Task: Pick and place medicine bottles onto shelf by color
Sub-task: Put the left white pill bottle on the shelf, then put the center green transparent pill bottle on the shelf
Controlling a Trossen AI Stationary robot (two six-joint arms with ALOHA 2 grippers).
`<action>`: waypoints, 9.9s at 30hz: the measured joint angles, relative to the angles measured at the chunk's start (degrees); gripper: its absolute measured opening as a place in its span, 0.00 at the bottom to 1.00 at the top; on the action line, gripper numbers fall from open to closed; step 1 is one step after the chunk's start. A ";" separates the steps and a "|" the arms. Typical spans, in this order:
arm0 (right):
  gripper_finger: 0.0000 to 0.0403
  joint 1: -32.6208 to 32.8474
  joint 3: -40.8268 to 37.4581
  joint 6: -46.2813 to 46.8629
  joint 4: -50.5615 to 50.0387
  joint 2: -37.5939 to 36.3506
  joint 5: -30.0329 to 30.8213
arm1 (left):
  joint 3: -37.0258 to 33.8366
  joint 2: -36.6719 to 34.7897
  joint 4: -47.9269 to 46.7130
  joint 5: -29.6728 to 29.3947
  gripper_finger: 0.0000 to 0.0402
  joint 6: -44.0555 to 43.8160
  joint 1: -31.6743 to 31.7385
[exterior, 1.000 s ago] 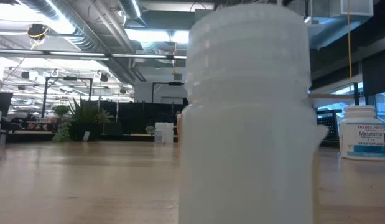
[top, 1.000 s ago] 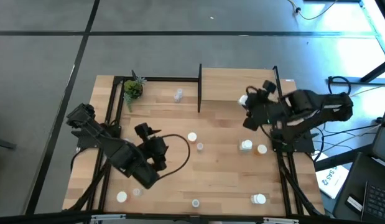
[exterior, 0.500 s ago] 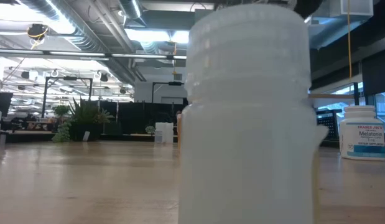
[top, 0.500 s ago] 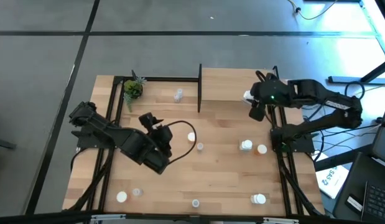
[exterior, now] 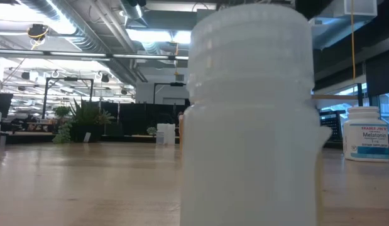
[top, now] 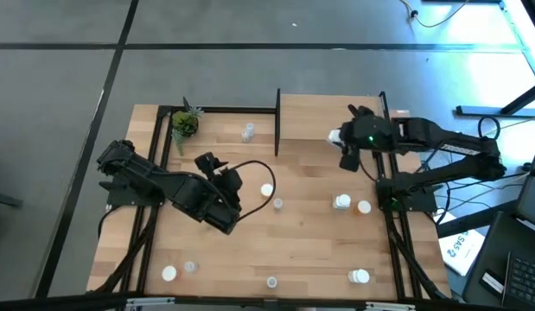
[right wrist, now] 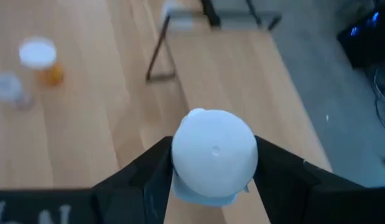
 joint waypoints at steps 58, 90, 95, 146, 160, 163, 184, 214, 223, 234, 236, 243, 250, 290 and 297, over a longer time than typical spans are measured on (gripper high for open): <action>0.49 -30.27 24.78 -30.58 12.62 40.50 -31.65 | 0.00 -0.02 -1.15 2.96 0.81 4.30 6.95; 0.61 -30.25 24.86 -30.60 12.75 38.76 -27.23 | 0.00 -0.02 -1.16 4.60 0.81 2.51 6.93; 0.61 -30.01 24.92 -30.62 12.69 38.08 -27.15 | 0.00 -0.02 -1.16 4.60 0.81 2.51 6.93; 0.41 22.26 18.25 -2.12 -10.37 21.99 -12.16 | 0.00 -2.75 -1.16 5.67 0.81 -3.55 -9.35; 0.43 25.93 12.37 3.92 -0.04 22.01 -15.02 | 0.00 -2.73 -1.14 5.65 0.81 -8.05 -14.25; 0.48 25.93 11.47 5.29 1.40 22.08 -15.09 | 0.00 -2.73 -1.14 5.65 0.81 -8.27 -14.81; 0.59 25.77 2.66 -3.66 21.08 30.95 -14.81 | -0.02 -2.68 -0.39 5.89 0.81 -9.68 -17.75; 0.59 23.58 2.68 16.80 24.30 36.35 -6.17 | -6.58 -2.60 1.40 5.93 0.81 -9.37 -18.21; 0.59 23.42 2.72 12.51 24.63 38.75 -6.14 | -9.42 -2.58 3.05 5.59 0.81 -9.34 -18.21; 0.59 22.38 2.70 9.82 26.15 43.28 -5.48 | -9.55 -2.58 3.70 3.61 0.81 -9.07 -19.02; 0.59 22.08 2.70 9.67 26.38 43.78 -5.48 | -9.53 -2.58 3.95 3.59 0.81 -9.07 -19.21; 0.59 20.59 2.68 9.53 25.27 45.16 -8.08 | -9.53 -2.58 4.53 3.59 0.81 -9.09 -19.50; 0.59 19.89 2.68 8.39 25.96 45.38 -10.21 | -9.53 -2.58 4.64 3.61 0.81 -9.11 -19.50; 0.38 19.30 2.68 6.65 27.41 47.50 -12.65 | -9.51 -2.60 4.98 4.10 0.81 -9.22 -19.50; 0.37 19.32 2.68 6.65 25.54 43.17 -12.60 | -9.51 -2.60 5.18 4.14 0.81 -9.29 -19.39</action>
